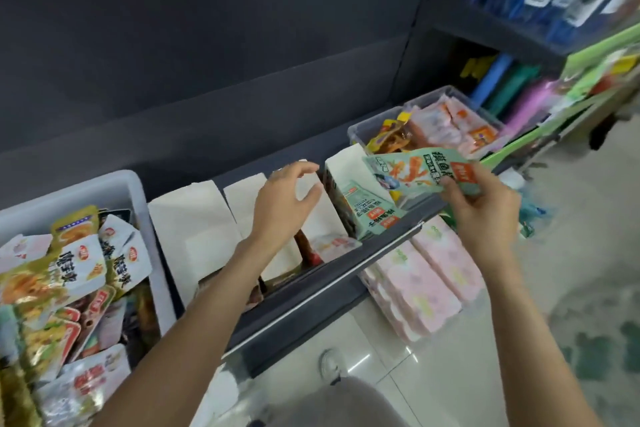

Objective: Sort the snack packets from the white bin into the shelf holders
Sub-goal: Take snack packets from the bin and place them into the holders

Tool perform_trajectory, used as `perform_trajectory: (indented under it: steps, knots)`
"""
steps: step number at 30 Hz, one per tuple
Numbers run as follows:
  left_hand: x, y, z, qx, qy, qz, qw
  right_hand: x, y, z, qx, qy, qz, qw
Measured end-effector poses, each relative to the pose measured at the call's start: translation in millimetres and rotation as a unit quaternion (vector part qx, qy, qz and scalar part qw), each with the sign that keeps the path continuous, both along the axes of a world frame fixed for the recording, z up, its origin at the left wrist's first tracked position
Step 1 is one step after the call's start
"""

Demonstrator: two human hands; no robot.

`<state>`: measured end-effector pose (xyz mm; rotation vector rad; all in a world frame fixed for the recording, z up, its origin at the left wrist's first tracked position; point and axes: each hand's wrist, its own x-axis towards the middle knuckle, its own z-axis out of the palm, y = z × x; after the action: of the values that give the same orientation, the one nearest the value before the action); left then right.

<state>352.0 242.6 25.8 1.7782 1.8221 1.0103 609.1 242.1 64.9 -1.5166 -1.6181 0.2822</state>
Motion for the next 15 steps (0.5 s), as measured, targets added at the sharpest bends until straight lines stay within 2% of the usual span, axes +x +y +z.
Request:
perform_trajectory:
  steps: [4,7,11,15]
  knots:
    - [24.3,30.9,-24.1,-0.049,0.149,-0.021,0.987,0.9,52.3,-20.6,0.029,-0.123,0.064,0.99]
    - [36.3,43.1,-34.4,-0.085,0.235,-0.029,0.968,-12.7,79.3,-44.9,0.061,-0.236,0.122,0.962]
    - [43.6,45.9,-44.8,-0.129,0.273,-0.037,0.953,-17.1,97.1,-79.2,0.107,-0.373,0.225,0.894]
    - [44.3,45.3,-49.1,-0.133,0.278,-0.035,0.951,-2.7,89.0,-94.8,0.052,-0.432,0.28,0.856]
